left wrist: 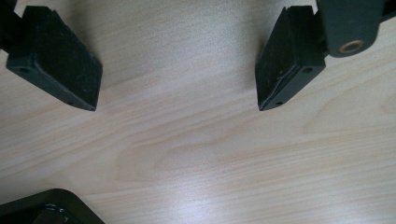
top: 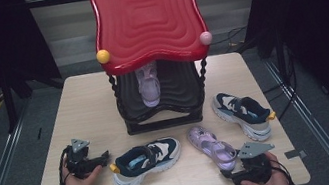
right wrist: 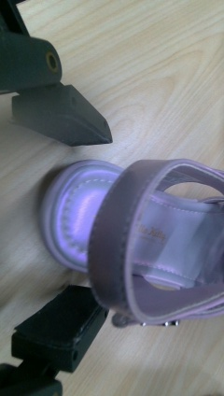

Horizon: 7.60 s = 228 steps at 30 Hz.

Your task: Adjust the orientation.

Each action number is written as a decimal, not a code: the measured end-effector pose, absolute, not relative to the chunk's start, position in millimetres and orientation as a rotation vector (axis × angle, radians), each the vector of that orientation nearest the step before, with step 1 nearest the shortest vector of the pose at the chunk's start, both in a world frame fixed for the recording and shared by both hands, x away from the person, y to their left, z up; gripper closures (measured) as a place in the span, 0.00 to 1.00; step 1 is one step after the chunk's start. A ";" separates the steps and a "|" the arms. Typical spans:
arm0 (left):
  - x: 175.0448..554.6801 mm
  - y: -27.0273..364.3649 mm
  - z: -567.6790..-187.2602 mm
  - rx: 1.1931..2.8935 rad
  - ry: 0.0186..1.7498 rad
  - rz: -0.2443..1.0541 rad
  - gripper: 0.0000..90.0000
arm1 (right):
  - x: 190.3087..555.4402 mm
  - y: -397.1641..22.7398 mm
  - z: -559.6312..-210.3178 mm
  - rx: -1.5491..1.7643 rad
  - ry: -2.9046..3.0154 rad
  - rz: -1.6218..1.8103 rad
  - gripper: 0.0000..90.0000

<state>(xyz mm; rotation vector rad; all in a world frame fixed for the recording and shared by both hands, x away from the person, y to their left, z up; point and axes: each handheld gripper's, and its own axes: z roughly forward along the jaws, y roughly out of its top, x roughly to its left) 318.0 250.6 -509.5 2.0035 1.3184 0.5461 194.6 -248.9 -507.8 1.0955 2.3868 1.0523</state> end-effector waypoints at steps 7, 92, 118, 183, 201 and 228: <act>318.0 250.6 -509.5 2.003 1.318 0.546 0.16 | 201.4 -248.0 -508.2 1.120 2.367 1.070 0.31; 318.2 250.6 -509.6 2.002 1.318 0.546 0.16 | 209.9 -250.1 -501.4 1.198 2.288 1.086 0.42; 318.2 250.6 -509.6 2.002 1.318 0.546 0.16 | 194.5 -248.5 -462.0 1.207 2.173 1.116 0.42; 318.2 250.5 -509.6 2.004 1.314 0.545 0.16 | 259.3 -154.7 -410.4 1.338 1.769 1.108 0.42; 318.1 250.5 -509.5 2.008 1.309 0.545 0.16 | 287.8 -137.2 -415.1 1.413 1.656 1.082 0.42; 318.6 249.9 -509.7 2.006 1.304 0.542 0.16 | 339.4 -110.7 -408.9 1.478 1.541 0.993 0.42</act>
